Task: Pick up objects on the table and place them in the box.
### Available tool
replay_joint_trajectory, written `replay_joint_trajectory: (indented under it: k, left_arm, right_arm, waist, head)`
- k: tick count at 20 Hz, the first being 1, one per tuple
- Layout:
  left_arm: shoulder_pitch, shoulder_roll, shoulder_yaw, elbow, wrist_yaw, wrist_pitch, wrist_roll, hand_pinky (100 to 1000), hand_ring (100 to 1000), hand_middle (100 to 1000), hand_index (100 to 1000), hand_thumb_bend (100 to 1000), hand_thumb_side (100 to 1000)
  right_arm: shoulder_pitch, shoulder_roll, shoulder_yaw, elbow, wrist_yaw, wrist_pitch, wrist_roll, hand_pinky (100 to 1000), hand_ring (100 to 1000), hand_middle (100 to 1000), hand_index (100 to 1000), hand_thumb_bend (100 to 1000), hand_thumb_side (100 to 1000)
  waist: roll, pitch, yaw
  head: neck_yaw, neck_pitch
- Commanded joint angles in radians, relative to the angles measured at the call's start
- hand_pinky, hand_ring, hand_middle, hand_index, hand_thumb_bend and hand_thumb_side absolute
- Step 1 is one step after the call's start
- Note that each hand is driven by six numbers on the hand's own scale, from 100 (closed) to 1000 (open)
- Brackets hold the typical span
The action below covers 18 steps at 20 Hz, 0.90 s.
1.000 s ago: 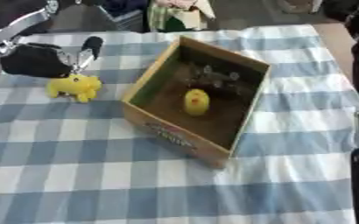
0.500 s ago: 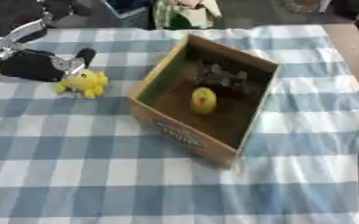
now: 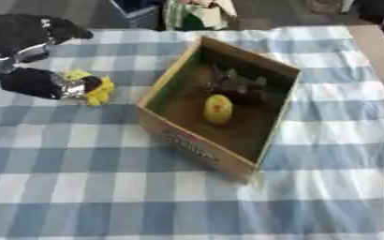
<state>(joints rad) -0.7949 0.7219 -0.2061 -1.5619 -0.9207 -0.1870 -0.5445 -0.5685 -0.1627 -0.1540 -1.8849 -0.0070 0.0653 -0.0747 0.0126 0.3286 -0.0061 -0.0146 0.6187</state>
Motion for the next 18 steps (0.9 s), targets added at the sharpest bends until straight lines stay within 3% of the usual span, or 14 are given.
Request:
replay_joint_trajectory:
  k: [1,4,7,9,18]
  left_arm:
    - [-0.029,0.027,0.020,0.061,-0.058,-0.028,0.019,735,905,869,998,657,1000]
    - [-0.040,0.025,0.024,0.121,-0.086,-0.046,0.013,752,922,895,1000,648,1000]
    - [-0.050,0.022,0.028,0.162,-0.080,-0.072,-0.023,758,928,908,1000,607,934]
    - [-0.058,0.019,0.033,0.181,-0.067,-0.083,-0.044,754,924,904,1000,527,807]
    - [-0.089,0.012,0.056,0.250,-0.013,-0.052,-0.086,731,904,898,1000,347,645]
  right_arm:
    - [-0.021,-0.024,-0.004,-0.004,-0.006,-0.005,0.004,727,626,443,760,100,610]
    - [-0.026,-0.026,-0.003,0.001,-0.008,-0.006,0.007,728,626,443,760,100,613]
    - [-0.031,-0.029,-0.003,0.005,-0.010,-0.007,0.008,728,626,442,760,100,617]
    - [-0.034,-0.030,-0.002,0.008,-0.012,-0.007,0.010,729,626,441,761,100,619]
    - [-0.046,-0.036,-0.001,0.021,-0.018,-0.010,0.019,730,626,439,761,100,628]
  waist:
    - [0.001,-0.014,-0.003]
    - [0.000,-0.006,-0.008]
    - [-0.002,0.001,-0.011]
    - [-0.003,0.006,-0.014]
    - [-0.005,0.025,-0.026]
  head:
    - [0.002,-0.021]
    - [0.002,-0.032]
    - [0.003,-0.041]
    - [0.004,-0.047]
    - [0.010,-0.069]
